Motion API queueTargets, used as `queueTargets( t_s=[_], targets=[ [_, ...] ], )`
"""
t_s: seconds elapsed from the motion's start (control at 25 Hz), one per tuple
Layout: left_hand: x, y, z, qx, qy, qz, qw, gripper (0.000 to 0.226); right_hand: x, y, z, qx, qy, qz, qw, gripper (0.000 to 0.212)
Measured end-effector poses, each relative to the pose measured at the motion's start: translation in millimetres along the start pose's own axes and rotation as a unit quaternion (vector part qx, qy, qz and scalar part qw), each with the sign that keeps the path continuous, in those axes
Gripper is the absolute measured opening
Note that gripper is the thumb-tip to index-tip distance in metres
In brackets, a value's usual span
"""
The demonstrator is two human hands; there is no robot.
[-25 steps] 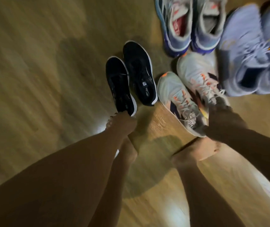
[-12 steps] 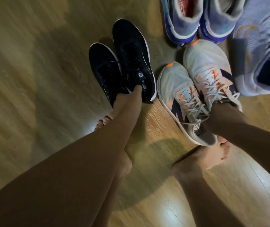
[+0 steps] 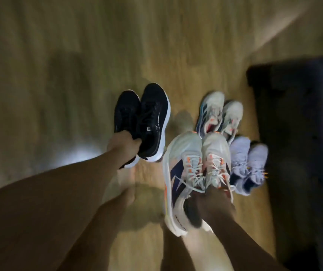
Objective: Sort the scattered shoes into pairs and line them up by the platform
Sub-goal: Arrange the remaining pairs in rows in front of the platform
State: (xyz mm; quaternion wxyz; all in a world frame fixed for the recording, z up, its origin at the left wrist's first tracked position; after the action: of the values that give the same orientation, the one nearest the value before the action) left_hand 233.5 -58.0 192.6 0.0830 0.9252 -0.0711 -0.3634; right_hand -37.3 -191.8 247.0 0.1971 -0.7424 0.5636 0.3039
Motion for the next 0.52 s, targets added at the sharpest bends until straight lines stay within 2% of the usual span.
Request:
queueTargets(
  t_s=[0.04, 0.08, 0.16, 0.24, 0.32, 0.4, 0.52],
  targets=[
    [-17, 3, -38, -0.026, -0.002, -0.006, 1.000, 0.027, -31, -15, -29, 0.018, 0.009, 0.014, 1.000, 0.048],
    [-30, 4, -77, -0.059, 0.006, -0.006, 0.998, 0.029, -55, -29, -66, 0.033, 0.053, -0.010, 0.998, 0.048],
    [-64, 4, -166, -0.102, -0.005, -0.019, 0.995, 0.031, -99, -71, -144, 0.044, 0.072, -0.032, 0.996, 0.051],
    [-87, -2, -257, -0.145, 0.015, -0.022, 0.989, 0.029, -122, -123, -229, 0.069, 0.136, -0.057, 0.987, 0.062],
    [-104, -20, -334, -0.183, 0.041, -0.021, 0.982, 0.023, -154, -180, -299, 0.062, 0.194, -0.120, 0.972, 0.074],
    [-106, -23, -403, -0.203, 0.085, -0.009, 0.976, 0.018, -165, -237, -350, 0.058, 0.216, -0.154, 0.962, 0.059],
    [-90, -27, -483, -0.207, 0.130, -0.013, 0.969, 0.016, -161, -312, -405, 0.058, 0.204, -0.187, 0.959, 0.031]
  ],
)
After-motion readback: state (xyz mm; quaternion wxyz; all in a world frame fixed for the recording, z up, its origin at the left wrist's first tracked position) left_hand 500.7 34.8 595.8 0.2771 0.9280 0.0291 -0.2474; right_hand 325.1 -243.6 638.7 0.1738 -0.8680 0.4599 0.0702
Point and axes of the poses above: each hand's wrist, its own x-axis towards the middle knuckle, its own z-axis out of the palm, y = z × x, the point moved 6 cm from there along x, towards the middle knuckle, and after that the axes turned 11 degrees about y, right-handed, at the moved point
